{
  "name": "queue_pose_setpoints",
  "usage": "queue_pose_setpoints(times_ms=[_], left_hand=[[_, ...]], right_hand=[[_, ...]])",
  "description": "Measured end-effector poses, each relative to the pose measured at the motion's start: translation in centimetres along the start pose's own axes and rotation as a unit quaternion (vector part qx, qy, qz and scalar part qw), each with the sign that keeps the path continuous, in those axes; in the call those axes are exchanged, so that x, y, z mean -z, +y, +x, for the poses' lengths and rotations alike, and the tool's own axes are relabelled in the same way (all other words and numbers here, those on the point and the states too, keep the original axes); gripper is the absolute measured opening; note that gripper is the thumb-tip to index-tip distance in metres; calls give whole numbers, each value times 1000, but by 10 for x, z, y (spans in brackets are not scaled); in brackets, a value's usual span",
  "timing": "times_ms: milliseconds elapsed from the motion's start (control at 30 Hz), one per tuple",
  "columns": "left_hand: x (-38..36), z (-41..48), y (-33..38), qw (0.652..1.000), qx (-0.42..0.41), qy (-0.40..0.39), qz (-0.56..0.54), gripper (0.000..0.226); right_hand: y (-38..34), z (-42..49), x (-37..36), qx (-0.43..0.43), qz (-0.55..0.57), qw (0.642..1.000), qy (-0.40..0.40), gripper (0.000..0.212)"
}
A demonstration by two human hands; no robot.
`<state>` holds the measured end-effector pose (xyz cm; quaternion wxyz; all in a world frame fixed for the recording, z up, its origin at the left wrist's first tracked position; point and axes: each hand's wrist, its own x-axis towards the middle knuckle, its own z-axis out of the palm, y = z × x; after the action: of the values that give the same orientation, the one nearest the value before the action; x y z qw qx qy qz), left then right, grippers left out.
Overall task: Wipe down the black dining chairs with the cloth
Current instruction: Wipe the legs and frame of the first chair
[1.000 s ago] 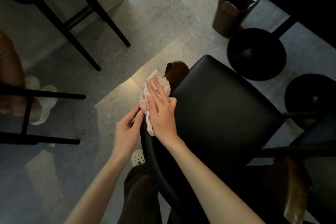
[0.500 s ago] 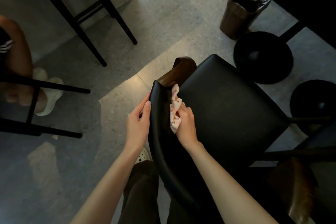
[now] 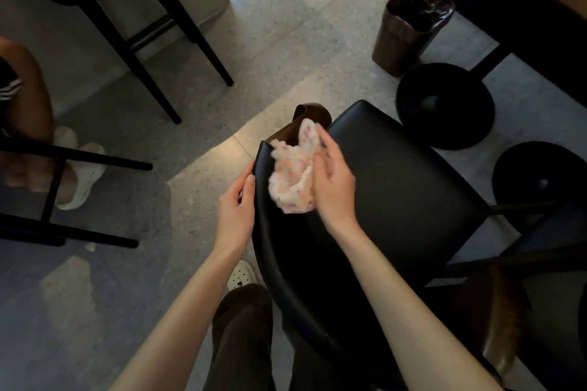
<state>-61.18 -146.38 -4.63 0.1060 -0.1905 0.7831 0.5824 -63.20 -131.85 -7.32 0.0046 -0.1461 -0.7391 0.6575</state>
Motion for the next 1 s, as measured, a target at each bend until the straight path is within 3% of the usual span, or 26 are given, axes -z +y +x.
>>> queue_pose_setpoints(times_ms=[100, 167, 367, 467, 567, 667, 767, 867, 1000], left_hand=[[3, 1, -4, 1000, 3, -8, 9, 37], [5, -2, -4, 999, -4, -34, -10, 42], [14, -6, -6, 998, -14, -60, -30, 44], [18, -5, -9, 997, 28, -55, -37, 44], [20, -2, -8, 998, 46, -52, -13, 37], [19, -3, -6, 998, 48, -45, -16, 38], [17, -4, -7, 998, 44, -31, -20, 37], [15, -6, -7, 998, 50, -26, -29, 28], [13, -7, -7, 998, 56, -22, -24, 23]], right_hand=[[-4, -15, -37, 84, -161, 978, -99, 48], [8, -27, -50, 75, -265, 950, -147, 57], [15, -37, -48, 94, -247, 955, -132, 99], [16, -41, -45, 90, -192, 968, -136, 84], [8, -41, -38, 101, -227, 958, -144, 58], [3, -33, -30, 132, -271, 951, -73, 47], [1, -25, -34, 139, -275, 951, 3, 49], [2, -26, -54, 114, -247, 961, -55, 54], [10, -29, -59, 121, -237, 962, -69, 77]])
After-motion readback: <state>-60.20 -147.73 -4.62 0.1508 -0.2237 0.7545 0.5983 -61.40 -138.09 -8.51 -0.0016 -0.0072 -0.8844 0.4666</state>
